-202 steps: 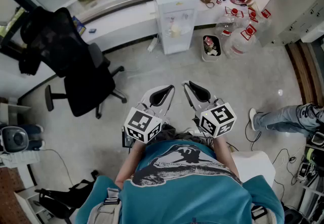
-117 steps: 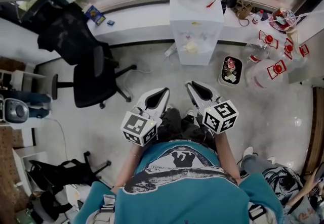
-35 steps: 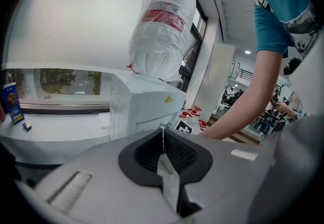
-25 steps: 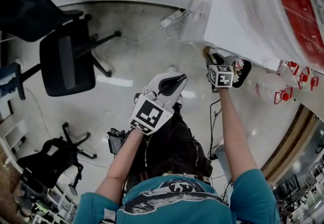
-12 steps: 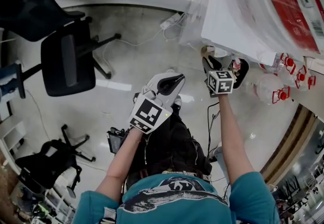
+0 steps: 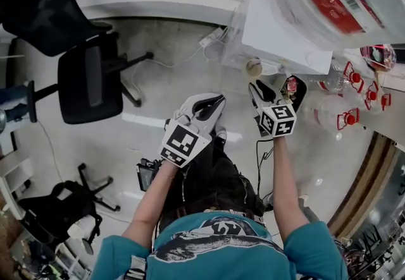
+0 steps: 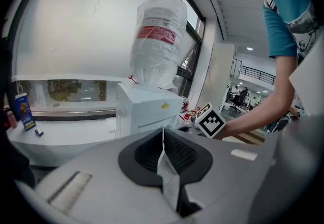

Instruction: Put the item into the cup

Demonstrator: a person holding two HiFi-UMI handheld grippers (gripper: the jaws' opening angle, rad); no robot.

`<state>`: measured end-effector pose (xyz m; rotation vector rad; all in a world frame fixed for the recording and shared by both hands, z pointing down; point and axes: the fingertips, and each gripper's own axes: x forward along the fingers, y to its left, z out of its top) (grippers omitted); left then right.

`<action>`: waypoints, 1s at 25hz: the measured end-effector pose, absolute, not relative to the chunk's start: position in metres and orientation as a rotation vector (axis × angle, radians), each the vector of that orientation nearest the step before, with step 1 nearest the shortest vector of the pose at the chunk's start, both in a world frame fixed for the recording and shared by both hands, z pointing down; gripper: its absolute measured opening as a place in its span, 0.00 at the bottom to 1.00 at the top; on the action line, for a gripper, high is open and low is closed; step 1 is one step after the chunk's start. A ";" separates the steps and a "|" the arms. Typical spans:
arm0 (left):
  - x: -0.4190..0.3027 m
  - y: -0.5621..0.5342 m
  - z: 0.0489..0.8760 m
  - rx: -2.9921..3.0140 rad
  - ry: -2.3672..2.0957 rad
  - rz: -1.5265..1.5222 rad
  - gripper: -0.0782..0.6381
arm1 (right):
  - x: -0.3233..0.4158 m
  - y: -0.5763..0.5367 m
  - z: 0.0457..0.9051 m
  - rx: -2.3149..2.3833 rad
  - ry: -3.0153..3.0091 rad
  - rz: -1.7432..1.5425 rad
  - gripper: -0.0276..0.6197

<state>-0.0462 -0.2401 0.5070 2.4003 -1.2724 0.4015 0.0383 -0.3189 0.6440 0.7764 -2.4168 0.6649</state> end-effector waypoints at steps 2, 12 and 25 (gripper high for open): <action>-0.043 -0.234 0.503 2.404 -1.276 0.406 0.13 | 0.038 -0.312 0.624 0.775 -2.459 0.663 0.21; -0.025 -0.196 0.481 2.411 -1.294 0.410 0.13 | 0.036 -0.272 0.525 0.741 -2.682 0.650 0.20; 0.012 -0.139 0.445 2.388 -1.324 0.342 0.13 | 0.062 -0.191 0.448 0.672 -2.835 0.624 0.16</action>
